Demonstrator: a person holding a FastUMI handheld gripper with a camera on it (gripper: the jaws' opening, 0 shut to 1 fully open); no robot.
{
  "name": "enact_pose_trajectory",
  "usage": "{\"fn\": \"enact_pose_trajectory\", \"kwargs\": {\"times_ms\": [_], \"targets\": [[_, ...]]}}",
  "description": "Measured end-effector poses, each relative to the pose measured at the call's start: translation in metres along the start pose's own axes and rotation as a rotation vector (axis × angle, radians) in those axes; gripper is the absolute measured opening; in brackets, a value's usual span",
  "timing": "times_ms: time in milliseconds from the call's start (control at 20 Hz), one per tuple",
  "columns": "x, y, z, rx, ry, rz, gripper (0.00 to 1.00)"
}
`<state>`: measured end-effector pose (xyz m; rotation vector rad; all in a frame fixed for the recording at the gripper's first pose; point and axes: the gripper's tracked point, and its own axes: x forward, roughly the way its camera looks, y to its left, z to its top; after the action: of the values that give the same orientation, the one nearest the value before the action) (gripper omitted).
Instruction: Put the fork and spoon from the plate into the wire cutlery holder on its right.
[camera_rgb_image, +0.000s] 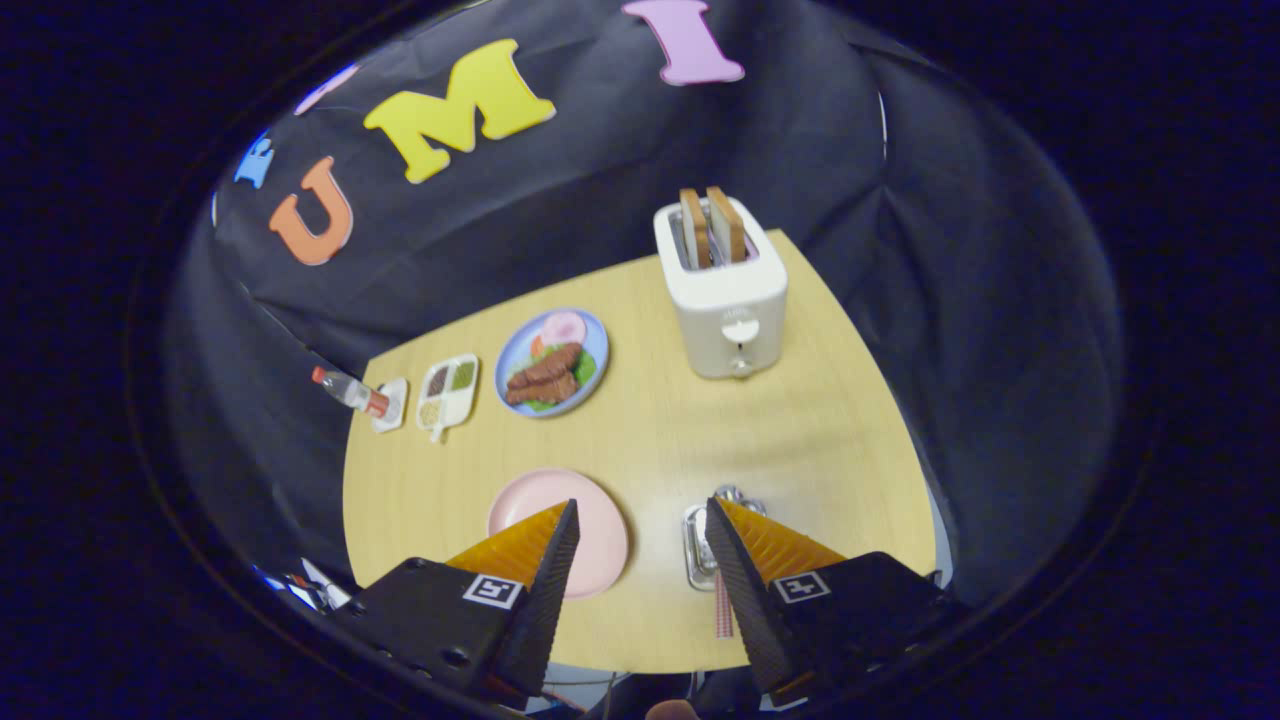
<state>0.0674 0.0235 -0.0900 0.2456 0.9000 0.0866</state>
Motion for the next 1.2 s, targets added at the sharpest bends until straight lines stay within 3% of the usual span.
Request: {"fn": "enact_pose_trajectory", "kwargs": {"times_ms": [250, 400, 600, 750, 900, 1200], "targets": [[-0.049, 0.053, 0.048, -0.162, -0.398, 0.097, 0.77], [-0.094, 0.082, 0.058, -0.184, -0.566, 0.155, 0.77], [-0.13, 0.094, 0.056, -0.241, -0.749, 0.126, 0.8], [-0.144, 0.097, 0.048, -0.26, -0.829, 0.119, 0.88], [-0.152, 0.086, 0.047, -0.299, -0.916, 0.044, 0.92], [-0.147, 0.087, 0.027, -0.246, -0.873, 0.053, 0.92]]}}
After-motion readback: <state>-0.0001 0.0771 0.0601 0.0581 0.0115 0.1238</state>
